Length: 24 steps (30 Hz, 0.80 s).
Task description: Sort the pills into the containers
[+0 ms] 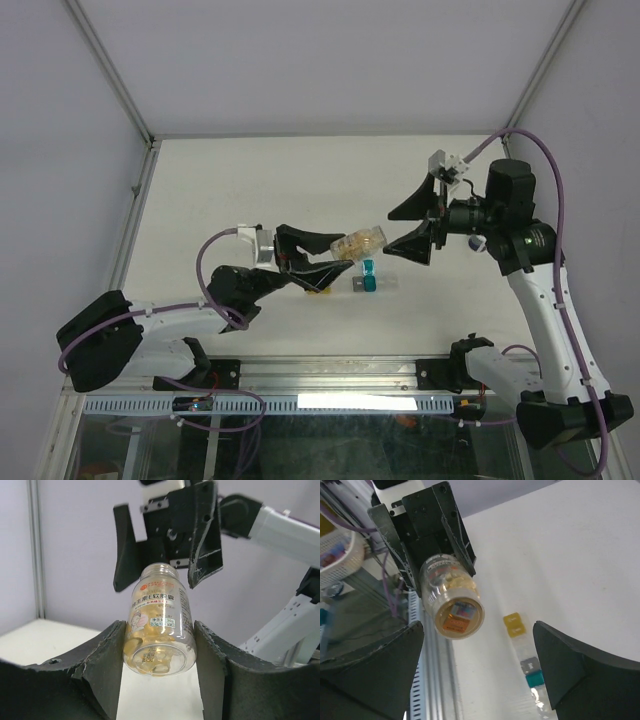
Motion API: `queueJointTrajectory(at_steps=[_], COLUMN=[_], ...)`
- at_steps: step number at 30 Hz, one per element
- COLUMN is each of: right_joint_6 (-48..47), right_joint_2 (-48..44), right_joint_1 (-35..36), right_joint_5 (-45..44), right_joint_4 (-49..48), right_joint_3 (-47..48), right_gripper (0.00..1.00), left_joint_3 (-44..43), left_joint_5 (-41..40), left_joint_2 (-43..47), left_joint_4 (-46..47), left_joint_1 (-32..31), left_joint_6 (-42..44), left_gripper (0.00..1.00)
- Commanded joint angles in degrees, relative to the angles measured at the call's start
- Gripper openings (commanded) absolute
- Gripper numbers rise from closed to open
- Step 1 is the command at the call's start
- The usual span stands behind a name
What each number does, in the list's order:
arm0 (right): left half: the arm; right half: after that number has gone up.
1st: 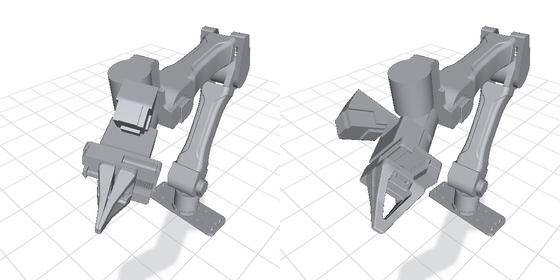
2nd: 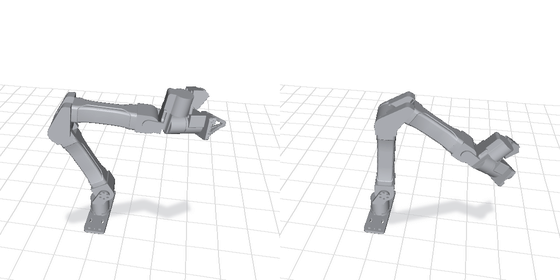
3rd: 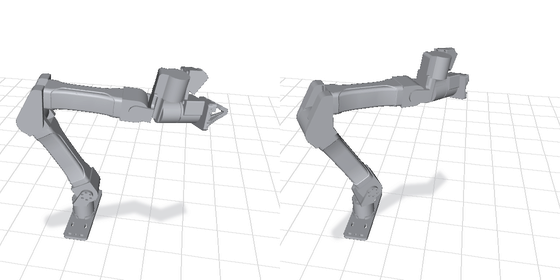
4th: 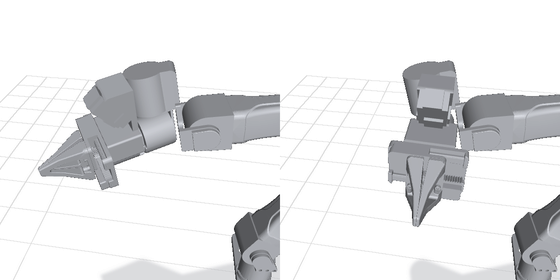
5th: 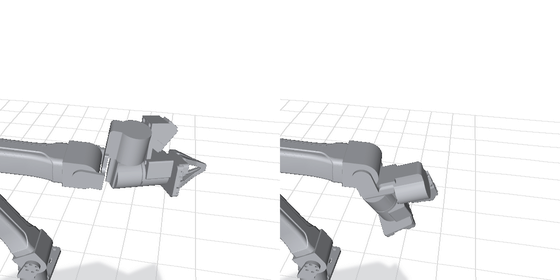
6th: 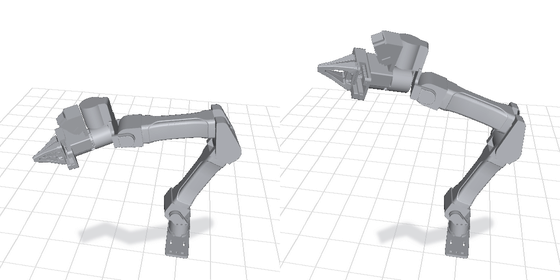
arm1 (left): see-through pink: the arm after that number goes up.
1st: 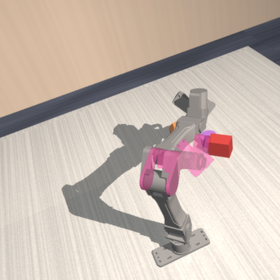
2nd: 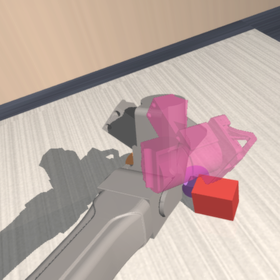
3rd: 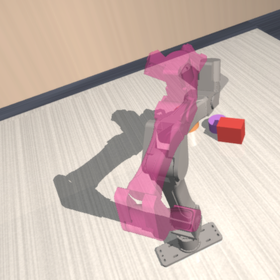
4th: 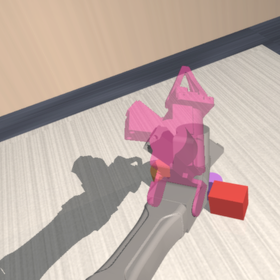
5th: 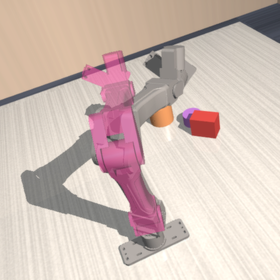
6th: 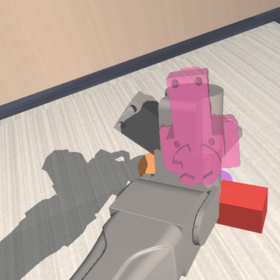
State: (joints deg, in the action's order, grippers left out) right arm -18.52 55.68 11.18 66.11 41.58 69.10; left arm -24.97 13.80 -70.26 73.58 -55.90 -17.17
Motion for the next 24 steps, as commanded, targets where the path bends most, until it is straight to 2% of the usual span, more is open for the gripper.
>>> queueJointTrajectory(at_steps=[1, 4, 7, 16, 24], right_joint_6=[31.3, 42.6, 46.5, 43.9, 40.4], right_joint_2=[0.2, 0.0, 0.2, 1.0, 1.0], right_joint_1=[-0.3, 0.0, 1.1, 4.9, 6.9], right_joint_5=[8.9, 9.8, 9.9, 3.9, 1.4], right_joint_4=[-18.6, -28.9, -31.3, -28.6, -25.3], right_joint_3=[-2.2, -4.9, -5.0, -5.7, -6.6], right_gripper=[0.93, 0.92, 0.92, 0.83, 0.8], left_joint_3=[-0.9, -2.5, -3.6, -5.2, -5.9], left_joint_5=[0.6, 1.2, 2.0, -0.1, -1.8], left_joint_2=[-1.4, -2.4, -3.4, -6.2, -7.6], left_joint_4=[17.3, 17.4, 17.4, 18.5, 19.2], left_joint_1=[-0.4, -0.4, -0.4, -0.6, -0.7], left_joint_6=[3.2, 3.2, 2.5, 1.2, 1.7], left_gripper=[0.0, 0.0, 0.0, 0.0, 0.0])
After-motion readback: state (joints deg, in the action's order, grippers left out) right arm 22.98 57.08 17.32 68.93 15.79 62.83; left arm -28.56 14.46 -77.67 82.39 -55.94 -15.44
